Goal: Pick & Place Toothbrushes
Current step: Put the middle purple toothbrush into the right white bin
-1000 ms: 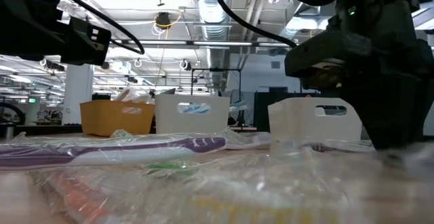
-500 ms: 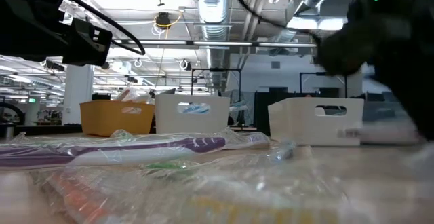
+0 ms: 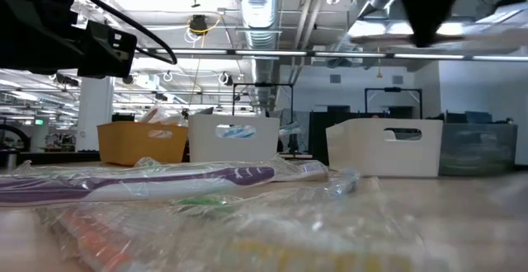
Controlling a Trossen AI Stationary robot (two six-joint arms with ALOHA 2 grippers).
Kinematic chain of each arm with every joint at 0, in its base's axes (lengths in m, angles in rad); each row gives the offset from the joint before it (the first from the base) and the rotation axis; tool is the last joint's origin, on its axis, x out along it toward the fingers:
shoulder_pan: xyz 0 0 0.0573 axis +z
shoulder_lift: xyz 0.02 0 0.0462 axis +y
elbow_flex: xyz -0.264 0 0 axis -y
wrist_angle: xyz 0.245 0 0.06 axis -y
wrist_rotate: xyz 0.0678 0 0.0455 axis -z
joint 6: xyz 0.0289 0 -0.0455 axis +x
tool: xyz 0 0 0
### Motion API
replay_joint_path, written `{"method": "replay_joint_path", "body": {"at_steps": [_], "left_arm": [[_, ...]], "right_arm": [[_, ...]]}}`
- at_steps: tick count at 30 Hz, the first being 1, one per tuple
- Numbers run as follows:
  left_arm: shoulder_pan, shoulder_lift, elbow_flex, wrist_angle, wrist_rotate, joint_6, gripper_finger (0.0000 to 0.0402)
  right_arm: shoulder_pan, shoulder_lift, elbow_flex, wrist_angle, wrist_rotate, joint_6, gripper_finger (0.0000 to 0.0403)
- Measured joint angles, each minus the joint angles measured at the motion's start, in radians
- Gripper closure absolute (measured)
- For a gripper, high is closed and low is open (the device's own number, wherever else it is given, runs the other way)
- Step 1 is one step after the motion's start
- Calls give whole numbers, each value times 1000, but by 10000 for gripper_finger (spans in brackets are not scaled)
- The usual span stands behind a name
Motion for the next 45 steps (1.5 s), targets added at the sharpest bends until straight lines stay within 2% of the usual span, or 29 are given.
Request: {"method": "replay_joint_path", "body": {"at_steps": [7, 14, 18, 23, 27, 31, 36, 39, 45], "left_arm": [[1, 0, 0, 5, 0, 62, 247], [3, 0, 0, 7, -5, 65, 247], [3, 0, 0, 14, -5, 69, 247], [23, 0, 0, 26, -4, 81, 247], [52, 0, 0, 47, -15, 159, 247], [91, 0, 0, 86, -17, 190, 247], [166, 0, 0, 138, -17, 193, 247], [230, 0, 0, 161, -18, 206, 247], [355, 0, 0, 258, -22, 391, 247]], "right_arm": [[-138, -90, -71, -9, 174, -192, 397], [-293, -250, -261, 24, 197, -337, 398], [-329, -358, -414, 210, 254, -463, 398], [-383, -485, -609, 459, 259, -608, 398], [-443, -548, -699, 621, 258, -738, 398], [-512, -557, -706, 633, 242, -811, 398], [-579, -531, -707, 630, 141, -847, 398], [-592, -486, -707, 630, 115, -858, 397], [-603, -410, -706, 638, 92, -824, 397]]}}
